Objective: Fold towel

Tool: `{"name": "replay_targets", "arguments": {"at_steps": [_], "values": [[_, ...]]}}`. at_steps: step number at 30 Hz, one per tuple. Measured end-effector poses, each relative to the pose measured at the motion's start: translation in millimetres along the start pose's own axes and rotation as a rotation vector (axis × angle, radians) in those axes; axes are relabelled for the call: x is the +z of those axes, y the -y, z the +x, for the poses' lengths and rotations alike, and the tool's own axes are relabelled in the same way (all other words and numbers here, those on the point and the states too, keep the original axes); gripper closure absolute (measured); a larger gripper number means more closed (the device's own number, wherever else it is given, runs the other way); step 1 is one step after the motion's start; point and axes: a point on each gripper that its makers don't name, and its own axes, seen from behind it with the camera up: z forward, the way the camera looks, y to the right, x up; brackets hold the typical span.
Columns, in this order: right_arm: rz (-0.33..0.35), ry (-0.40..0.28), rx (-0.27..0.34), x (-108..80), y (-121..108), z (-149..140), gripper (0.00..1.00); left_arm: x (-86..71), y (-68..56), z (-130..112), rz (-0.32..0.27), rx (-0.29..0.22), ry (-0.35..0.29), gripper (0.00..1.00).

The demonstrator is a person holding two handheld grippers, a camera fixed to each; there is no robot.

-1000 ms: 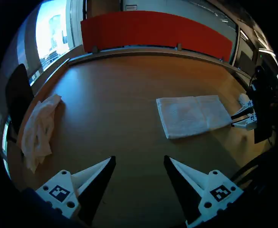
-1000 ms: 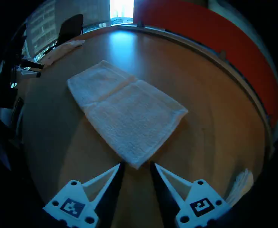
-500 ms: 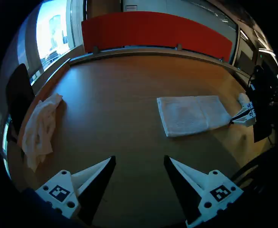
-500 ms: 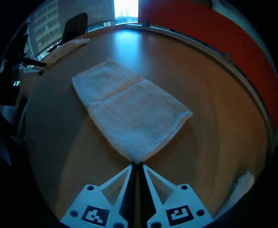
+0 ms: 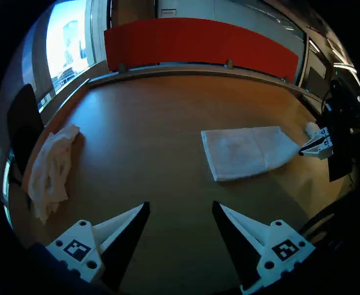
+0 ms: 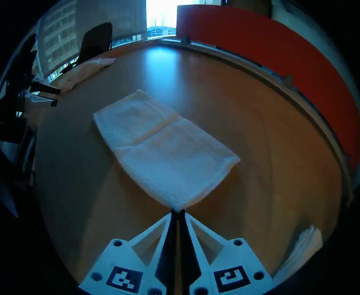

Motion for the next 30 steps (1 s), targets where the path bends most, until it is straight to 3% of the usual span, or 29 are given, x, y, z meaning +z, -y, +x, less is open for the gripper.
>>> {"name": "replay_targets", "arguments": {"at_steps": [18, 30], "values": [[-0.037, -0.05, -0.01, -31.0, -13.6, 19.4, 0.97, -3.3, -3.1, 3.2, -0.008, 0.002, -0.007, 0.06], [-0.018, -0.111, -0.094, -34.3, -3.8, 72.7, 0.97, -12.8, 0.5, 1.6, 0.011, -0.012, -0.014, 0.06]]}}
